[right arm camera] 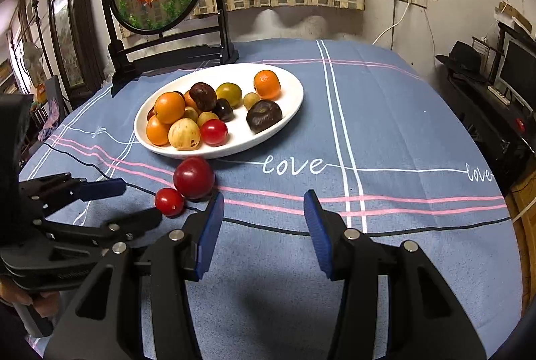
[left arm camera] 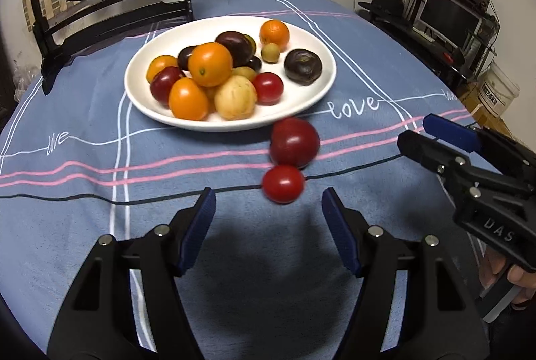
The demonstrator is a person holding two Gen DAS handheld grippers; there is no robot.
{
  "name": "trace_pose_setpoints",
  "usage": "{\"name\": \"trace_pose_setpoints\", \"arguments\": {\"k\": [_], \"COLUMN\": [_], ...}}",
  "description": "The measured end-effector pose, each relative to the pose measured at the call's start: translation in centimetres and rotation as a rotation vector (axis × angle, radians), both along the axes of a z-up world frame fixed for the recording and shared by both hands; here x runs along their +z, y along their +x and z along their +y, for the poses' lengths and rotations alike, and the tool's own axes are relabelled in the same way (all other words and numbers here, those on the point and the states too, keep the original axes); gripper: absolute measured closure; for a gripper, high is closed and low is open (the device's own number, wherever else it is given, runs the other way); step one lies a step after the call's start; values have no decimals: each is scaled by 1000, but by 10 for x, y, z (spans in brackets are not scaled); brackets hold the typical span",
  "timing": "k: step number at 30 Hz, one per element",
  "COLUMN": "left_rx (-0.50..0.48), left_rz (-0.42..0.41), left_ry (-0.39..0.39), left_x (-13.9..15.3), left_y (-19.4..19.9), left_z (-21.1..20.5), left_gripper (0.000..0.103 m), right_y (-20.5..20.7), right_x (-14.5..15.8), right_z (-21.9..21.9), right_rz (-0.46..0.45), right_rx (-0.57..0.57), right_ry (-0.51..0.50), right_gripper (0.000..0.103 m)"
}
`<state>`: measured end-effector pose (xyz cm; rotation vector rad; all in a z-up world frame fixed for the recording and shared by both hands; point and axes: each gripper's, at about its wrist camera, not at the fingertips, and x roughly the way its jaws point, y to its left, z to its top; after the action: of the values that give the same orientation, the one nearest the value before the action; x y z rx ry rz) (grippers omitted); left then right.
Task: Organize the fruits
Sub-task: 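Grasp the small red tomato with the left gripper while the right grasps the larger red tomato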
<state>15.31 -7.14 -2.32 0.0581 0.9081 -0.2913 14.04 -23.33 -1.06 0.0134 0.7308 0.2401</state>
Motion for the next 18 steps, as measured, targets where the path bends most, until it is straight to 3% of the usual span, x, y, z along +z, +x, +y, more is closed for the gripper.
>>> {"name": "trace_pose_setpoints", "arguments": {"k": [5,7,8,10,18], "left_rx": [-12,-19,-23,-22,-32], "left_rz": [24,32,47,42,12], "left_ry": [8,8,11,22,27], "left_x": [-9,-15,-19,-22,-8], "left_y": [13,17,21,23,1], "left_z": [-11,-13,-15,-16,3], "left_gripper": [37,47,59,70,72], "right_y": [-1,0,0,2,4], "right_x": [2,0,-2,-4,-10], "right_z": [-1,-1,-1,-1,21], "right_rz": [-8,-2,4,11,58], "right_rx": [11,16,15,13,68], "right_ry": [26,30,31,26,-9], "right_gripper": [54,54,54,54,54]}}
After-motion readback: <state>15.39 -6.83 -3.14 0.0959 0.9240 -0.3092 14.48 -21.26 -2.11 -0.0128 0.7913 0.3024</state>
